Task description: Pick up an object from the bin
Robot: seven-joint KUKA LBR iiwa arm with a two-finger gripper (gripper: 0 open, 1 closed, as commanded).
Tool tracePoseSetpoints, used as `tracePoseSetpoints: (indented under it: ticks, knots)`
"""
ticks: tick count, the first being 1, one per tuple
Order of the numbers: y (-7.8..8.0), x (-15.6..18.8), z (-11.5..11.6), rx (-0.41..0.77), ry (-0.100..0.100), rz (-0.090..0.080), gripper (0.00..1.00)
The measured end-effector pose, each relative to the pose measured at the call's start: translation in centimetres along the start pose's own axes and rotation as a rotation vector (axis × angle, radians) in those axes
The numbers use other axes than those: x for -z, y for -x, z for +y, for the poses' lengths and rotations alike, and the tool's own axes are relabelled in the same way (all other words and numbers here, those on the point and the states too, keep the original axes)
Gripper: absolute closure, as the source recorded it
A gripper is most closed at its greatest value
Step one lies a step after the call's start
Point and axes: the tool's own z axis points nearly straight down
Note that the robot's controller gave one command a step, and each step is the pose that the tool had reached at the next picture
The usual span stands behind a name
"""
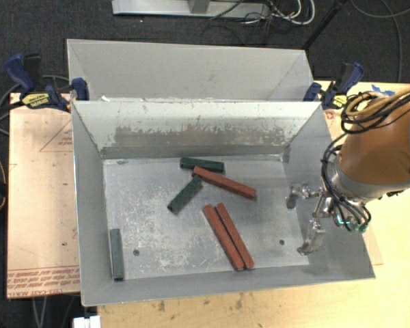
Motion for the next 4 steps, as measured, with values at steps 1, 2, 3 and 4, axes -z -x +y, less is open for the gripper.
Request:
tracePoseSetpoints:
  ticks: [1, 2, 3, 4]
  knots:
    - [0.7, -3.0, 7.2, 0.1, 0.002, -0.004, 0.0]
    - [2.6, -8.5, 13.8, 0.17, 0.0, -0.01, 0.0]
    - [7.6, -5.1, 20.0, 0.389, 0.0, -0.013, 0.0]
    - [13.0, -8.5, 23.8, 0.684, -0.003, -0.009, 0.0]
